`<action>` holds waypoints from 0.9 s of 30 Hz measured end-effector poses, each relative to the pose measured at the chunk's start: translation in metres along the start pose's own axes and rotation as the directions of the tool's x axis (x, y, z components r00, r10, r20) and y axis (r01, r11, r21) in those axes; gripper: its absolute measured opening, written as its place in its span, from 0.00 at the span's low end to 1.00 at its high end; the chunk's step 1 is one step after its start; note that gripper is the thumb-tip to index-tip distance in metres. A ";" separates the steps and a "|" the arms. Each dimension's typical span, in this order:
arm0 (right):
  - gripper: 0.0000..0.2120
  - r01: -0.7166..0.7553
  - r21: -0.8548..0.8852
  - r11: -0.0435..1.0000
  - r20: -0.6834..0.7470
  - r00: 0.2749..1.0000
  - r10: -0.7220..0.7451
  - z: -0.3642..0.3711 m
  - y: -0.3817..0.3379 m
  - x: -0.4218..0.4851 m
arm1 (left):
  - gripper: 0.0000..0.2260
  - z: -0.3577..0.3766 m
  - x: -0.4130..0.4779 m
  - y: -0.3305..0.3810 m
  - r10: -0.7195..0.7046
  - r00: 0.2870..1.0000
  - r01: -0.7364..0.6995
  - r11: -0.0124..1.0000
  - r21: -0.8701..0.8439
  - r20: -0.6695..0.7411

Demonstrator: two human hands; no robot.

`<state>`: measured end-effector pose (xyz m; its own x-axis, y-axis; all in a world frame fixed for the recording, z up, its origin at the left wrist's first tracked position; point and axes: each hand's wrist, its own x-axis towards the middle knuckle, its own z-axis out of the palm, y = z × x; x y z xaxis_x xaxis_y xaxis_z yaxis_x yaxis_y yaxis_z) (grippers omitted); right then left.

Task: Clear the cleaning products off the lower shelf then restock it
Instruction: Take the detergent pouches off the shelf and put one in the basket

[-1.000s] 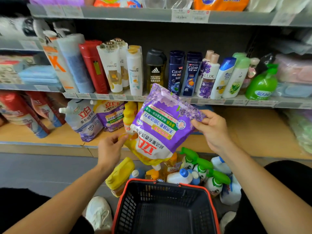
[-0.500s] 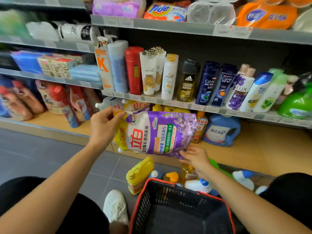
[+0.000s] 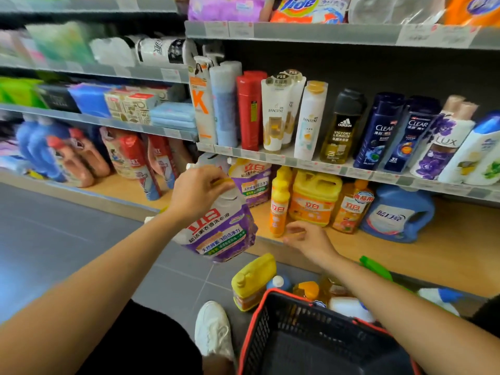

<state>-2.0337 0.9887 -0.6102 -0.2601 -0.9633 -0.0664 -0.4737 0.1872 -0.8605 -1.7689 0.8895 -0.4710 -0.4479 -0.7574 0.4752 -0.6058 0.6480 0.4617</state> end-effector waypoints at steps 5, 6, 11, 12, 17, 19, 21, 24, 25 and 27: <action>0.30 0.049 -0.182 0.982 -0.084 0.994 -0.066 -0.003 -0.018 0.047 | 0.10 0.034 -0.005 -0.045 -0.134 0.976 0.105 0.980 0.166 0.170; 0.34 0.035 -0.201 0.979 -0.115 0.992 -0.059 -0.002 -0.021 0.056 | 0.11 0.045 -0.007 -0.054 -0.170 0.965 0.133 0.974 0.185 0.200; 0.44 0.109 -0.314 0.943 -0.103 0.984 -0.148 0.004 -0.026 0.087 | 0.13 0.105 -0.016 -0.084 -0.309 0.891 0.265 0.949 0.171 0.333; 0.44 0.127 -0.323 0.938 -0.081 0.984 -0.161 0.005 -0.025 0.089 | 0.12 0.118 -0.017 -0.087 -0.323 0.879 0.285 0.946 0.156 0.351; 0.38 0.198 -0.299 0.934 -0.103 0.966 -0.238 0.006 -0.015 0.098 | 0.12 0.174 -0.023 -0.092 -0.364 0.826 0.362 0.928 0.090 0.430; 0.36 0.207 -0.293 0.933 -0.121 0.960 -0.251 0.003 -0.011 0.100 | 0.14 0.192 -0.025 -0.091 -0.374 0.810 0.394 0.918 0.054 0.451; 0.34 0.207 -0.284 0.936 -0.128 0.959 -0.251 0.001 -0.009 0.103 | 0.15 0.205 -0.021 -0.088 -0.364 0.804 0.398 0.917 0.030 0.469; 0.29 0.212 -0.249 0.945 -0.156 0.954 -0.255 0.001 -0.009 0.104 | 0.09 0.215 -0.010 -0.087 -0.301 0.774 0.383 0.923 -0.033 0.557; 0.28 0.212 -0.242 0.947 -0.175 0.950 -0.257 0.002 -0.009 0.105 | 0.06 0.216 -0.004 -0.088 -0.299 0.746 0.426 0.901 -0.081 0.595; 0.24 0.203 -0.249 0.947 -0.215 0.942 -0.258 0.004 -0.010 0.108 | 0.04 0.215 0.006 -0.092 -0.306 0.694 0.528 0.831 -0.173 0.652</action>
<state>-2.0534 0.8818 -0.6110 -0.3031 -0.9145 0.2681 -0.7112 0.0298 -0.7023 -1.8572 0.8082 -0.6720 -0.5543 -0.7767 -0.2993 -0.6265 0.1525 0.7643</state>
